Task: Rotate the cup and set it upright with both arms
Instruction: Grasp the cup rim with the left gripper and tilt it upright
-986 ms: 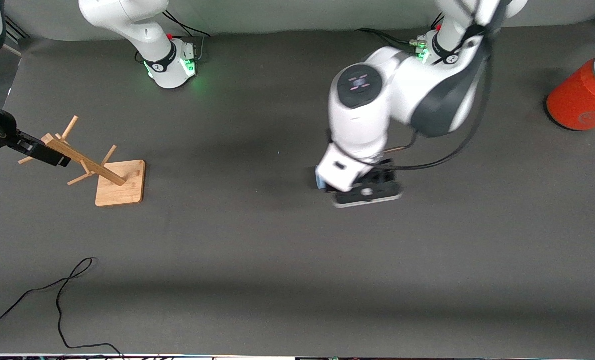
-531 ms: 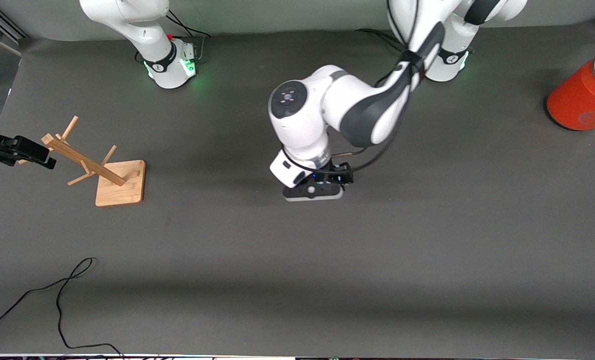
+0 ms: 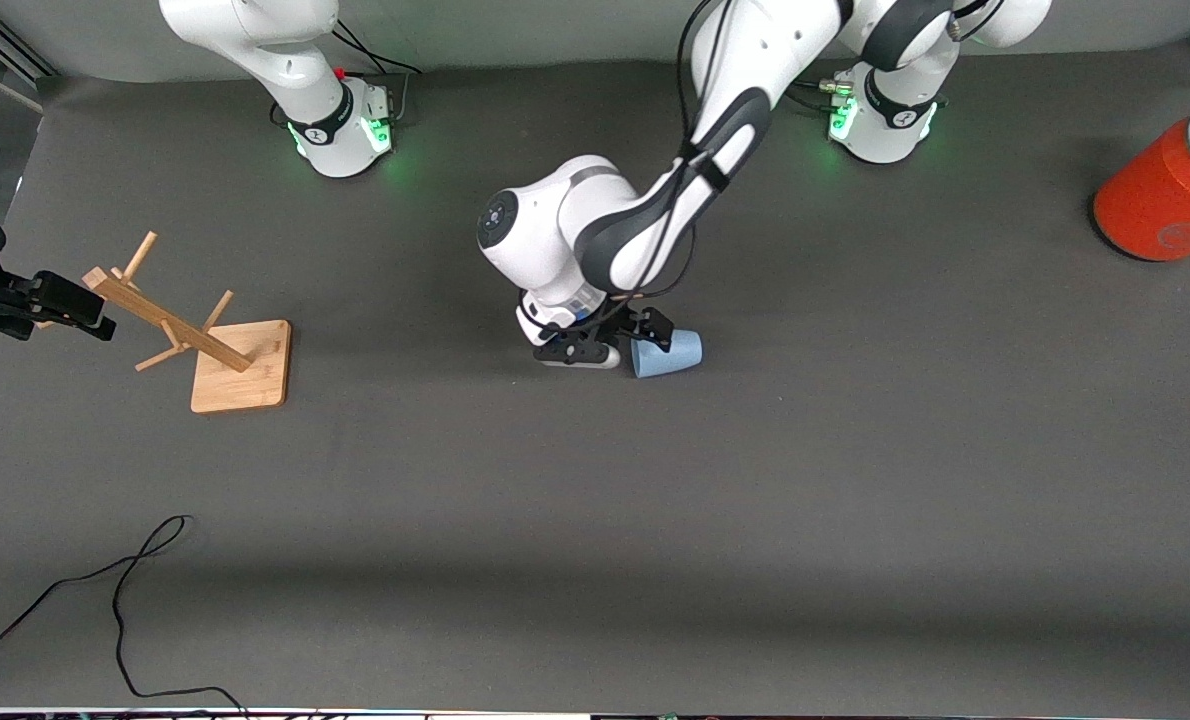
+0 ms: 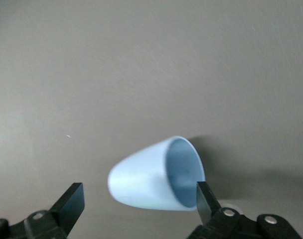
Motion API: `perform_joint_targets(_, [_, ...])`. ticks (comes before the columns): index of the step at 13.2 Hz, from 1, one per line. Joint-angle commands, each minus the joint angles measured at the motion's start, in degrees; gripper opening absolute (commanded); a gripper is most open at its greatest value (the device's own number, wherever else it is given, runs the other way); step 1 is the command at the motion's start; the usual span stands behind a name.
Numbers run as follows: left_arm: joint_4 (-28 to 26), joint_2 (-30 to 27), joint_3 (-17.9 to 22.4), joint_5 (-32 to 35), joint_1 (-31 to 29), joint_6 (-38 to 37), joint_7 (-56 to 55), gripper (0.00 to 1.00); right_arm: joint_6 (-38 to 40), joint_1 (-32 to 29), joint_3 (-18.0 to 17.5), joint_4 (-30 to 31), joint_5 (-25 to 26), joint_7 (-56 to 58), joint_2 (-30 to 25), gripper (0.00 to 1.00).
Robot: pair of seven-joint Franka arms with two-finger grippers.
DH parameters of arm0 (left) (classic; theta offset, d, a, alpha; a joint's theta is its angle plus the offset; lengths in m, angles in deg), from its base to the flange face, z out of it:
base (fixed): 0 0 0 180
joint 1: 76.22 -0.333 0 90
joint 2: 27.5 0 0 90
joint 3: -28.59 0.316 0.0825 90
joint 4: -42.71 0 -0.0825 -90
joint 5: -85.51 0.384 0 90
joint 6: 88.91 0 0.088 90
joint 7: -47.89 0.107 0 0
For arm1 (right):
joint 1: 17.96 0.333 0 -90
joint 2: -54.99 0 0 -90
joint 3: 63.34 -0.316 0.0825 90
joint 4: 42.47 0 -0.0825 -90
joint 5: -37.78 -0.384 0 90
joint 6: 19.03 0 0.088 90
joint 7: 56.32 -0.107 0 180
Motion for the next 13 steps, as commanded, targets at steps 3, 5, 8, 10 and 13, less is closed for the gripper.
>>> perform_joint_targets(3, [0.98, 2.86, 0.95, 3.67, 0.1, -0.16, 4.94, 0.99, -0.71, -2.5, -2.36, 0.69, 0.73, 1.38, -0.41, 1.0])
perform_joint_targets(5, [0.8, 3.47, 1.22, 4.64, -0.08, -0.16, 6.97, 0.97, -0.71, -2.34, -2.55, 0.69, 0.73, 1.38, -0.5, 1.0])
perform_joint_targets(8, [0.71, 4.18, 1.22, 6.14, -0.25, -0.24, 10.92, 0.71, -0.71, -1.99, -2.55, 0.87, 0.82, 1.39, -0.59, 1.0])
perform_joint_targets(10, [0.71, 4.44, 1.31, 7.45, -0.16, -1.21, 12.94, 0.12, -0.71, -1.99, -2.55, 0.87, 0.91, 1.38, -0.5, 1.0])
perform_joint_targets(13, [0.62, 4.27, 1.31, 10.96, 0.62, -4.18, 15.23, 0.0, -0.62, -1.99, -2.46, 1.22, 0.91, 1.47, -0.59, 1.0])
